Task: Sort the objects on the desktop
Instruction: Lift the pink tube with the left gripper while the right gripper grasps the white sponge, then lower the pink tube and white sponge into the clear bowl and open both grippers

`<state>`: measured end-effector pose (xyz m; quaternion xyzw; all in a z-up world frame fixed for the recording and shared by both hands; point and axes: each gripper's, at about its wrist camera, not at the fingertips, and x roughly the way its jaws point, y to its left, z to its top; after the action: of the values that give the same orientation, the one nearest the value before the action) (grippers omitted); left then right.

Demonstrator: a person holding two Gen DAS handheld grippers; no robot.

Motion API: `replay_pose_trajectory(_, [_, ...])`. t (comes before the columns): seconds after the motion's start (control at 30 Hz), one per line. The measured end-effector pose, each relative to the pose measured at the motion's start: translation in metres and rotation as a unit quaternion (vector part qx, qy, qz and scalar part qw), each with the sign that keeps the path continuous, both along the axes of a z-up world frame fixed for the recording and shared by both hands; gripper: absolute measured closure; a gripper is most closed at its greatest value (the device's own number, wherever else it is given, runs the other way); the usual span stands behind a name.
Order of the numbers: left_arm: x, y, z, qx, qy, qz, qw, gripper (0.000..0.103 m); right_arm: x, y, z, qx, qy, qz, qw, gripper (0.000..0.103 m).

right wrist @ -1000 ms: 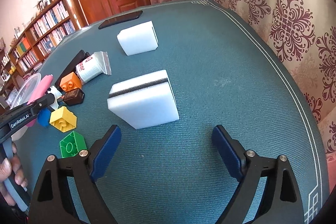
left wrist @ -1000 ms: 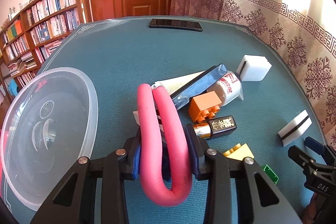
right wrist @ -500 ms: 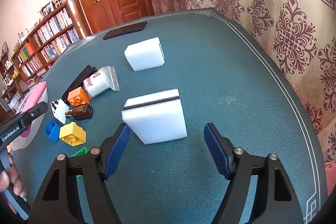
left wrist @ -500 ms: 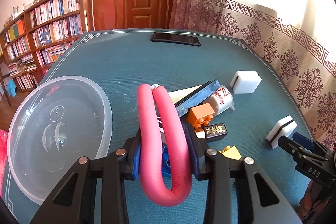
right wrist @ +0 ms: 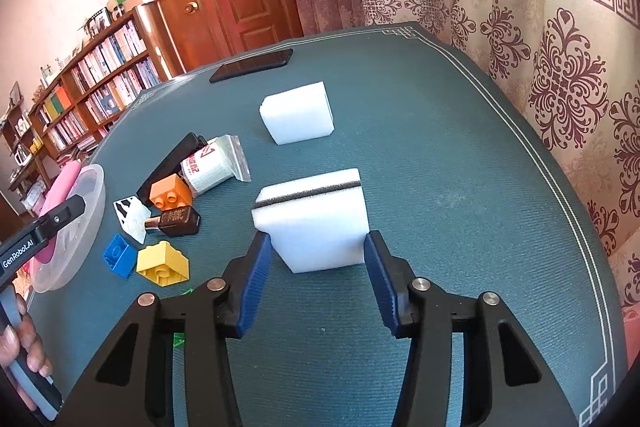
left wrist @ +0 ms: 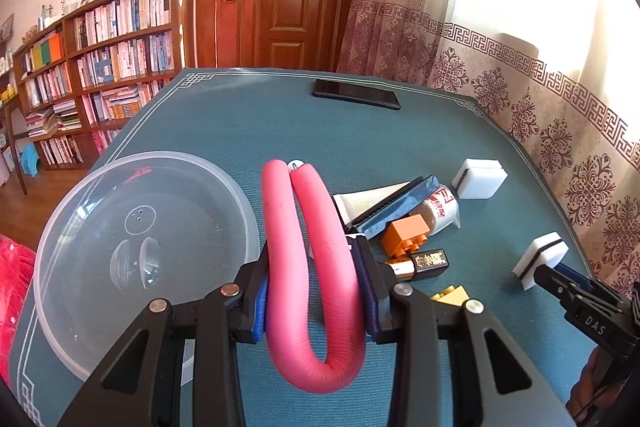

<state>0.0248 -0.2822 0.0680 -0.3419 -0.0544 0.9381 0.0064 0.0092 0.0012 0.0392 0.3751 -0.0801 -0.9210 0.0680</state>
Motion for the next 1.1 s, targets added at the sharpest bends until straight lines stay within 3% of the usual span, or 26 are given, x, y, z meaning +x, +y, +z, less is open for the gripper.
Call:
replay_pose_trajectory(0.5, [0.010,-0.057,-0.005,0.003,0.001,0.067,0.9977,0.063,-0.002,-0.068,0.023,-0.014,0.020,0.082,0.996,0.052])
replay_pose_trajectory(1.1, [0.028,-0.126,-0.018,0.013,-0.009,0.122,0.9924,0.063,-0.006,-0.178,0.030,-0.005,0.016,0.183,0.983,0.052])
